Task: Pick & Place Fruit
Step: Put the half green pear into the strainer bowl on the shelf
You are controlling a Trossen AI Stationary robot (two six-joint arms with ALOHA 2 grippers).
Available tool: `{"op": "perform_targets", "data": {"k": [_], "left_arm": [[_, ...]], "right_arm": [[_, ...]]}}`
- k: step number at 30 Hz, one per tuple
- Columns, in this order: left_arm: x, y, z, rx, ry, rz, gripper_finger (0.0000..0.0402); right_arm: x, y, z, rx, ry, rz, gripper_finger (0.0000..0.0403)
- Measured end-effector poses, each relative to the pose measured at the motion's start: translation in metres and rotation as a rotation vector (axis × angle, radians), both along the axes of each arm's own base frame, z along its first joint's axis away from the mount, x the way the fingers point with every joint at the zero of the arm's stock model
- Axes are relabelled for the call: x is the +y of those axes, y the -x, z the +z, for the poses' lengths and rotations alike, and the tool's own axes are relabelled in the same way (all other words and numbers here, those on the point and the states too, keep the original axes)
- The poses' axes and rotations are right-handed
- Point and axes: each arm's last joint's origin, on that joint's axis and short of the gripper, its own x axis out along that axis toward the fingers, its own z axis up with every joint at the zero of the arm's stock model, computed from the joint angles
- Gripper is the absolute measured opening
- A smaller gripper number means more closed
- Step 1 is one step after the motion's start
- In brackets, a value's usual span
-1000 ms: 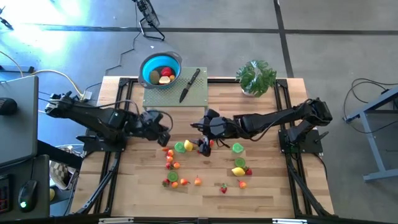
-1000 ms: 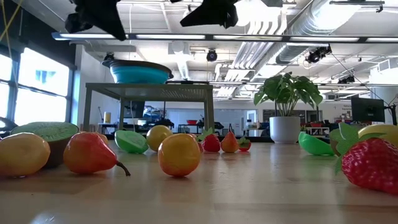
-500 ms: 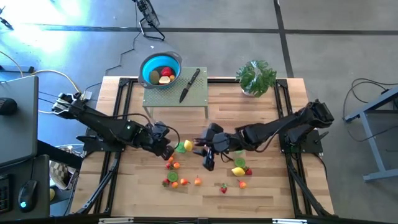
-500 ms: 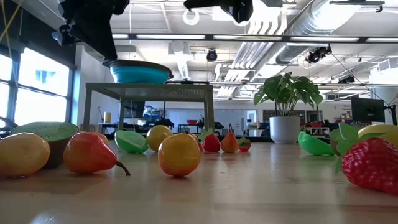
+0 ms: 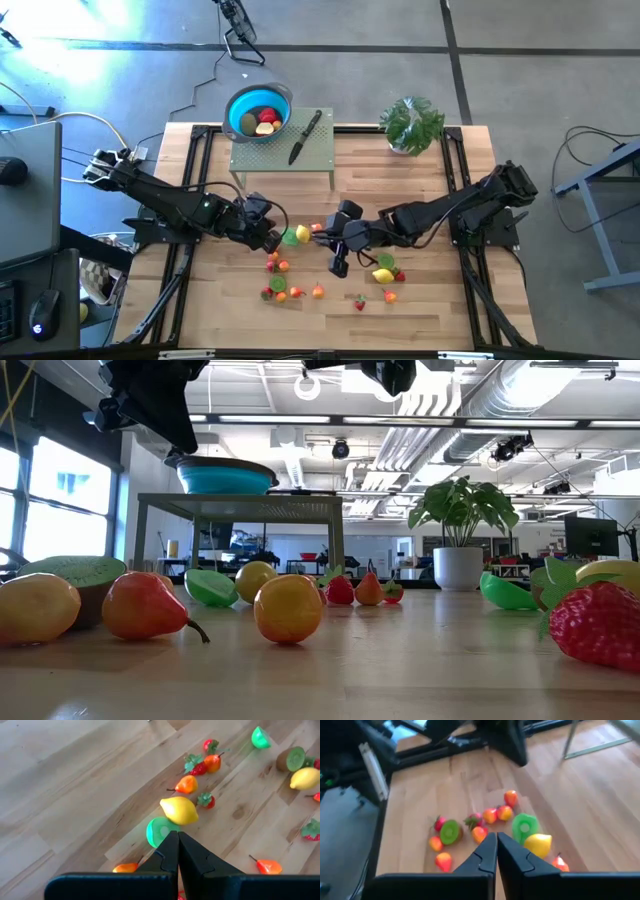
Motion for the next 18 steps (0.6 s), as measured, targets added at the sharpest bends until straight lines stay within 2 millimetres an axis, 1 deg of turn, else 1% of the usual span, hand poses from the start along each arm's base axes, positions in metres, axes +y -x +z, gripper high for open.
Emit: {"op": "perform_targets", "data": {"k": [3, 12, 15, 18], "left_arm": [[0.0, 0.0, 0.0, -0.004, 0.006, 0.012, 0.0], [0.001, 0.0, 0.0, -0.022, 0.011, 0.056, 0.0], [0.001, 0.001, 0.0, -0.02, 0.025, 0.08, 0.0], [0.002, 0.002, -0.002, -0.006, 0.041, 0.115, 0.0]], "right_arm": [[0.0, 0.0, -0.001, 0.024, -0.001, 0.055, 0.0003], [-0.005, 0.001, -0.004, 0.052, 0.077, 0.105, 0.0002], [-0.007, 0.0, -0.004, 0.06, 0.07, 0.179, 0.0002], [-0.013, -0.002, -0.004, 0.067, 0.04, 0.257, 0.0002]]}}
